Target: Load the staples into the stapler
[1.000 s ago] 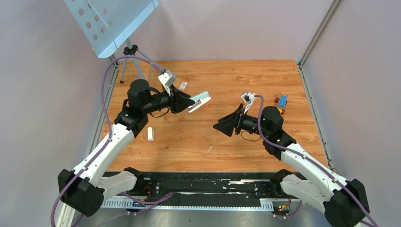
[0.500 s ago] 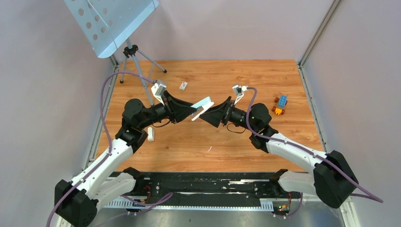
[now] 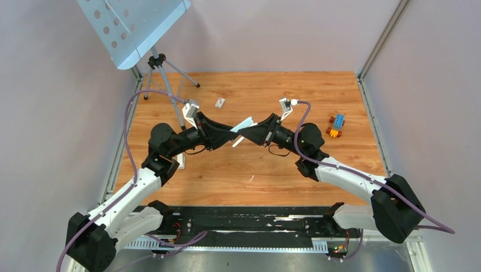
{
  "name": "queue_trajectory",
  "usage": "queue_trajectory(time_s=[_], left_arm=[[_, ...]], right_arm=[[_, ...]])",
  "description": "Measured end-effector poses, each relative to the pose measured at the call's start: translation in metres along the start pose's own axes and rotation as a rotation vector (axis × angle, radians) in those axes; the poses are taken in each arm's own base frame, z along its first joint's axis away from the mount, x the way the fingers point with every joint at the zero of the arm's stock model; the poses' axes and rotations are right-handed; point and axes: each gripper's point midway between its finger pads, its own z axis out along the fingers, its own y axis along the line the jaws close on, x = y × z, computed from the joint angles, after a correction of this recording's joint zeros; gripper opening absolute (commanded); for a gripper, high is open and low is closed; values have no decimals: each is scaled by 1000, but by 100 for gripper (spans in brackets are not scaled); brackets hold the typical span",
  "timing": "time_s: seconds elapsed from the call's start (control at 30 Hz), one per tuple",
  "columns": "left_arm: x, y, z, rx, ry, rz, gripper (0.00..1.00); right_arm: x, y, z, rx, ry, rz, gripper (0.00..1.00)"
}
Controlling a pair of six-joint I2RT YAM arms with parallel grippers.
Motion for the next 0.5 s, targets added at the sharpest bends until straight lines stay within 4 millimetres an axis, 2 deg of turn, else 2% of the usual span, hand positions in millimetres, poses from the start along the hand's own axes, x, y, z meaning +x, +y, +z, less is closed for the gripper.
queue_trajectory(time_s=[0.1,0.2,0.5], left_arm=[[-2,-3,0,16,-3,15,0],[1,-1,-1,4,17,39,0],[1,-16,-5,48,116,129,0]], right_arm=[[-3,8,0,-31,-4,11,8],[1,8,-1,-33,11,2,1],[13,21,-19,-41,106,-107,0]])
